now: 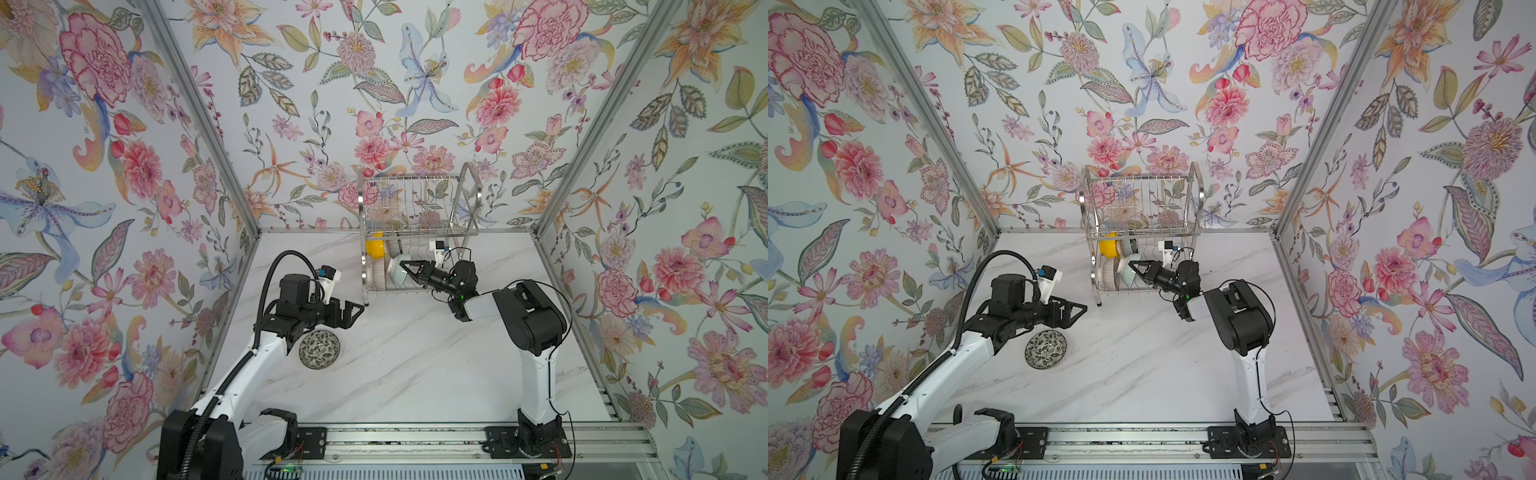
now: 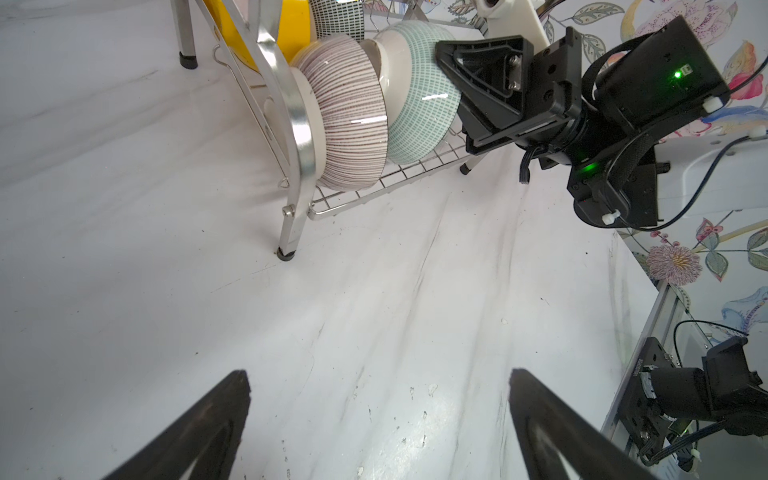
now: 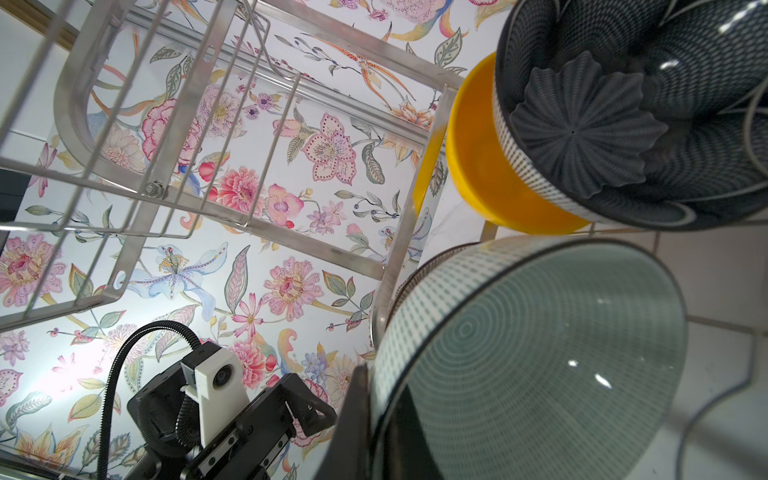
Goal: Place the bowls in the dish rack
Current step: 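Lower the pale green bowl on edge between the rack wires with the right gripper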
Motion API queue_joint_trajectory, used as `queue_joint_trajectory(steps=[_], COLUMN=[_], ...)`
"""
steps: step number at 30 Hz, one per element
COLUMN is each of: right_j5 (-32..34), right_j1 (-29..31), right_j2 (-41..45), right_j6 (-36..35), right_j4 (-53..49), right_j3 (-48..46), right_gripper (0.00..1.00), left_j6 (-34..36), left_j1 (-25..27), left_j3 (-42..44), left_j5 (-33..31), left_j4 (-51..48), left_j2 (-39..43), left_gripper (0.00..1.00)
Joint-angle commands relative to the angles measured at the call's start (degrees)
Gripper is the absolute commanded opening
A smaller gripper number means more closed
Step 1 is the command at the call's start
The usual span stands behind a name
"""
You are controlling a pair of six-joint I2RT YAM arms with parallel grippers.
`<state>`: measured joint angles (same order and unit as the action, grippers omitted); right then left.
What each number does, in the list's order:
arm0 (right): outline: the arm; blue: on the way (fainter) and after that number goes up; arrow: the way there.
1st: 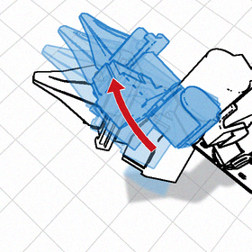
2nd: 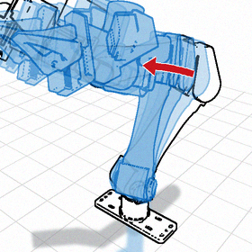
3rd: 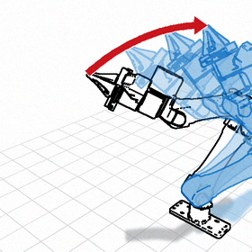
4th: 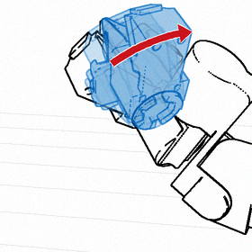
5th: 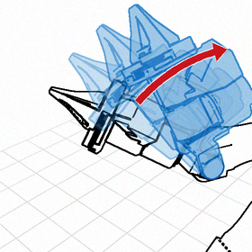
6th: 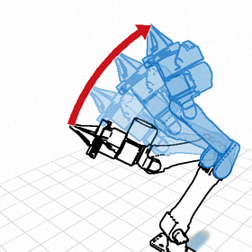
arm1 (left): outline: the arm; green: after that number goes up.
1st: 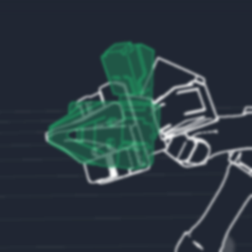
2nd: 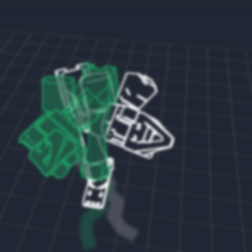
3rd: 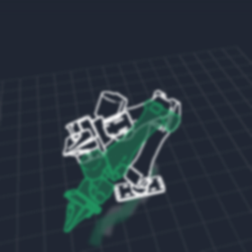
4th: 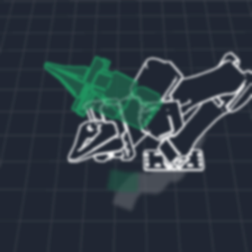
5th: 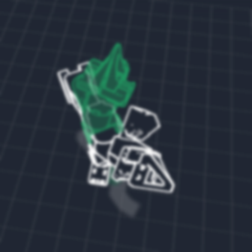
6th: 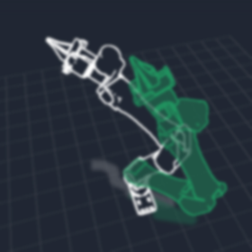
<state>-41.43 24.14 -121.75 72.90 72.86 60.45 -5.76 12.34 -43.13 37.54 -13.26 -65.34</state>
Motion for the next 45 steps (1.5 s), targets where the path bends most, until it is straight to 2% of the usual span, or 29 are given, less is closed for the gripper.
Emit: queue_joint_trajectory(steps=[1, 14, 38, 45], right_j5=[-0.40, 0.21, 2.53, 3.70], right_j1=[-0.55, -0.76, -0.70, -0.85], right_j2=[-0.44, -0.85, 1.67, 2.92], right_j6=[-1.11, -2.40, -5.54, -6.90], right_j4=[2.02, -0.83, -4.70, -5.64], right_j3=[1.98, 1.68, 0.59, -0.15], right_gripper=[0.00, 0.03, 0.20, 0.23], left_j6=[1.01, 0.93, 1.01, 0.93], left_j1=[0.49, 0.48, 0.42, 0.46], left_j3=[0.07, 0.07, -0.06, -0.26], left_j5=[1.31, 1.39, 0.09, -2.27], left_j4=[-0.45, -0.57, -0.93, -1.71], left_j2=[-0.34, -0.58, -0.40, -0.23], left_gripper=[0.99, 0.99, 0.99, 0.99])
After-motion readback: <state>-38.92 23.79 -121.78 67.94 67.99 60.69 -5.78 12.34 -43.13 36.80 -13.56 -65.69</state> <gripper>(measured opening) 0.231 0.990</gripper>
